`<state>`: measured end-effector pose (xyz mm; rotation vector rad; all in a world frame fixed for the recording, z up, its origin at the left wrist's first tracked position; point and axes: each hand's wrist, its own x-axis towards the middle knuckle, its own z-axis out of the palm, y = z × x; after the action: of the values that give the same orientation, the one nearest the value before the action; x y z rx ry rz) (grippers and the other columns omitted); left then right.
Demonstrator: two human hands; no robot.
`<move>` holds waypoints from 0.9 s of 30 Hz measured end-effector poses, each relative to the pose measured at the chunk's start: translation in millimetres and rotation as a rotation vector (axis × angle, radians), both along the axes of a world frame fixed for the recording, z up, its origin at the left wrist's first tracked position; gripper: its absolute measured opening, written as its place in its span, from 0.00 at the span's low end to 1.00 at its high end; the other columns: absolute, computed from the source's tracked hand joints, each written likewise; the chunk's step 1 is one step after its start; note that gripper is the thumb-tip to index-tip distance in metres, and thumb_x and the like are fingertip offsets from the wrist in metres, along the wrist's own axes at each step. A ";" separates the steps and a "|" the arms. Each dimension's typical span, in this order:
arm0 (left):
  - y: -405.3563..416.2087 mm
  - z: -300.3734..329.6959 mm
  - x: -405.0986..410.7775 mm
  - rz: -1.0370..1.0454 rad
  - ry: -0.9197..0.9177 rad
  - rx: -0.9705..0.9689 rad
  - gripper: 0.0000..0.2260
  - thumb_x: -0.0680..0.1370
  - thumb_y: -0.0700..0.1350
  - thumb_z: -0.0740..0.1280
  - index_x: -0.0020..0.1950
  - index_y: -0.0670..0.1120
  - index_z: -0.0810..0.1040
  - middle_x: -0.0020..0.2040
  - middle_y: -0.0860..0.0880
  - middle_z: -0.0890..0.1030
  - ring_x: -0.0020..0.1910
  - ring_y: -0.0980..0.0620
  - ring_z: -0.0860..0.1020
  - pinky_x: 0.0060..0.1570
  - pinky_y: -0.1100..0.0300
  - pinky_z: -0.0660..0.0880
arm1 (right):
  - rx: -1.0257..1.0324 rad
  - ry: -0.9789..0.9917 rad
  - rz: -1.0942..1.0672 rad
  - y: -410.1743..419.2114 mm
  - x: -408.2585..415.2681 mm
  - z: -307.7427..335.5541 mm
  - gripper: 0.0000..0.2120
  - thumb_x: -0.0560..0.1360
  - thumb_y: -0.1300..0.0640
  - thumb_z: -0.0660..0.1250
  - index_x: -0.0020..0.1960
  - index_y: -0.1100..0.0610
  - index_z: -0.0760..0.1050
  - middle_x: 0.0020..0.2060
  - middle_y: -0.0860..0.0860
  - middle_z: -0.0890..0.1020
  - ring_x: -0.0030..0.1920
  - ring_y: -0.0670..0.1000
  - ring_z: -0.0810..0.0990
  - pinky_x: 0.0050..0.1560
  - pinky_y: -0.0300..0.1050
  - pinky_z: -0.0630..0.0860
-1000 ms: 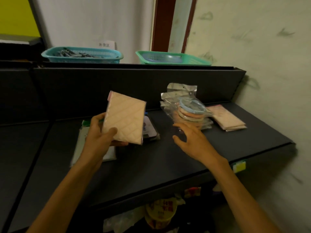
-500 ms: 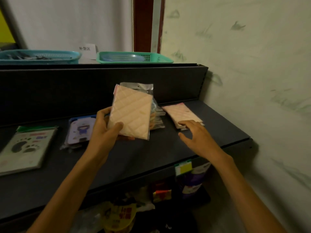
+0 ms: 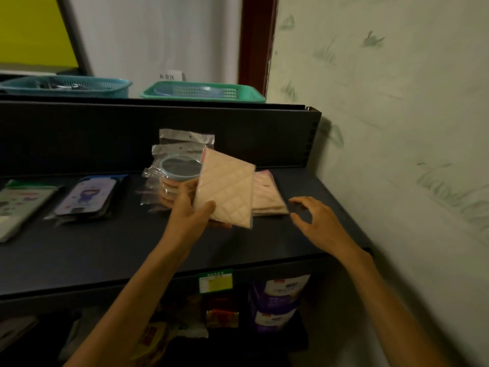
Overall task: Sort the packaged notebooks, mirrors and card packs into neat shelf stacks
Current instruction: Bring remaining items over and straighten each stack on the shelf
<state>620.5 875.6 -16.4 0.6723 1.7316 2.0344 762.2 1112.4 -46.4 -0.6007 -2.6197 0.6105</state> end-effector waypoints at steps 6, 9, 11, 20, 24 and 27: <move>44.9 -12.3 2.5 0.005 -0.056 -0.047 0.21 0.77 0.34 0.62 0.66 0.52 0.63 0.59 0.52 0.71 0.53 0.49 0.78 0.36 0.56 0.81 | -0.037 0.014 0.037 30.2 -15.0 -2.8 0.18 0.76 0.54 0.65 0.66 0.51 0.71 0.61 0.50 0.75 0.62 0.50 0.73 0.64 0.49 0.71; 70.9 -17.2 -2.3 0.033 -0.094 -0.096 0.22 0.77 0.35 0.63 0.67 0.52 0.63 0.56 0.54 0.71 0.50 0.51 0.77 0.34 0.58 0.80 | -0.032 -0.006 0.035 45.1 -20.4 -3.5 0.18 0.76 0.53 0.65 0.66 0.51 0.71 0.62 0.50 0.75 0.62 0.51 0.73 0.65 0.51 0.71; 87.3 -18.2 -5.5 0.065 -0.094 -0.131 0.23 0.77 0.36 0.64 0.68 0.52 0.63 0.58 0.53 0.71 0.48 0.54 0.76 0.35 0.58 0.80 | -0.023 -0.013 0.046 53.4 -21.1 -4.5 0.18 0.76 0.53 0.65 0.66 0.51 0.71 0.62 0.50 0.75 0.62 0.51 0.73 0.65 0.52 0.70; 114.4 -24.1 -24.2 0.124 0.241 -0.516 0.26 0.77 0.45 0.67 0.73 0.48 0.62 0.67 0.45 0.72 0.61 0.47 0.74 0.58 0.50 0.75 | -0.025 -0.022 0.042 72.6 -23.5 -4.4 0.19 0.76 0.52 0.65 0.67 0.51 0.70 0.62 0.49 0.75 0.62 0.51 0.73 0.65 0.51 0.71; 114.5 -19.0 -21.5 0.161 0.480 -0.622 0.25 0.77 0.48 0.66 0.72 0.45 0.64 0.65 0.44 0.73 0.59 0.48 0.75 0.53 0.58 0.72 | -0.026 -0.011 0.042 73.3 -24.5 -3.5 0.19 0.76 0.52 0.65 0.67 0.51 0.70 0.63 0.50 0.74 0.63 0.51 0.73 0.65 0.51 0.70; 110.7 -21.0 -22.7 0.195 0.644 -0.756 0.25 0.77 0.52 0.65 0.71 0.45 0.65 0.64 0.45 0.73 0.60 0.47 0.73 0.56 0.54 0.72 | -0.030 -0.014 0.038 71.4 -23.3 -4.3 0.19 0.76 0.52 0.65 0.67 0.50 0.70 0.63 0.49 0.74 0.63 0.50 0.72 0.66 0.51 0.70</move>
<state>597.8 986.3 -37.4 0.9623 2.7811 1.1162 738.9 1183.8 -50.7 -0.5674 -2.6445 0.6602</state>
